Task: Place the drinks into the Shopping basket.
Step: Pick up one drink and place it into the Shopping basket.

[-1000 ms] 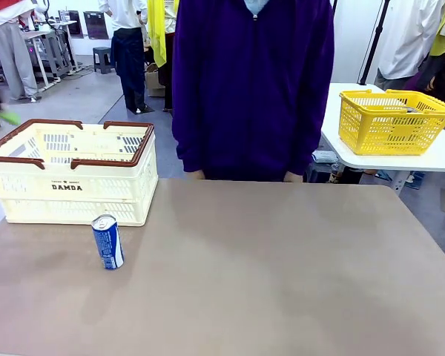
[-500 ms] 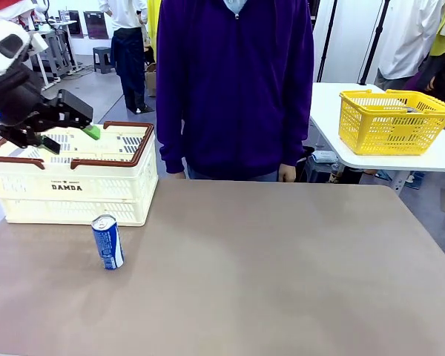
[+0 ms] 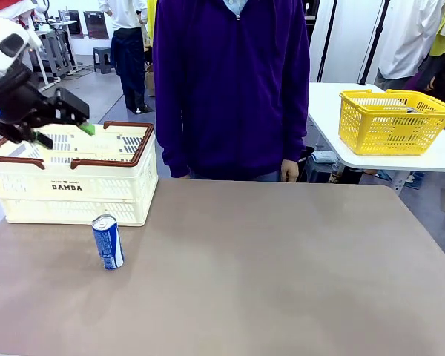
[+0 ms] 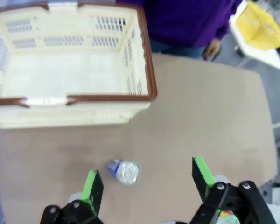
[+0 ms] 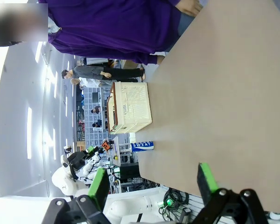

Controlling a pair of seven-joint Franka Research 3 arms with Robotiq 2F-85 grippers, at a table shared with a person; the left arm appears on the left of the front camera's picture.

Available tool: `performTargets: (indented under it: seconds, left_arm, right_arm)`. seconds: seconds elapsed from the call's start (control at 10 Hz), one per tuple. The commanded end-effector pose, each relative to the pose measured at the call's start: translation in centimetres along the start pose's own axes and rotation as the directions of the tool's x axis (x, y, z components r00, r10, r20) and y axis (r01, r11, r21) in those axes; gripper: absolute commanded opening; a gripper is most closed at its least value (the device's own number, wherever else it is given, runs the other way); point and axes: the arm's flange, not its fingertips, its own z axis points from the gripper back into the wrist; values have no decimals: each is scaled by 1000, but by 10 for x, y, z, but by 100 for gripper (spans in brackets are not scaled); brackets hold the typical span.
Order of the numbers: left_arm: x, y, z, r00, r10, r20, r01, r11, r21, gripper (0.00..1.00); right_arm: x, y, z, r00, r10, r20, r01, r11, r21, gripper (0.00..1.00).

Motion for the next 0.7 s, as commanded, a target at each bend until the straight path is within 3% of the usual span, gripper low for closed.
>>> performTargets:
  seconds: [0.0,0.3,0.6]
  left_arm:
    - [-26,-1,-1,978,41,-203,-37,999,22,100]
    - [-57,-3,-33,965,51,-258,-28,995,95,100]
    - [-86,8,-110,936,47,-350,10,987,159,100]
  right_arm:
    - [2,4,3,1000,0,4,0,1000,14,100]
    - [2,4,3,1000,0,4,0,1000,14,100]
    - [2,4,3,1000,0,4,0,1000,14,100]
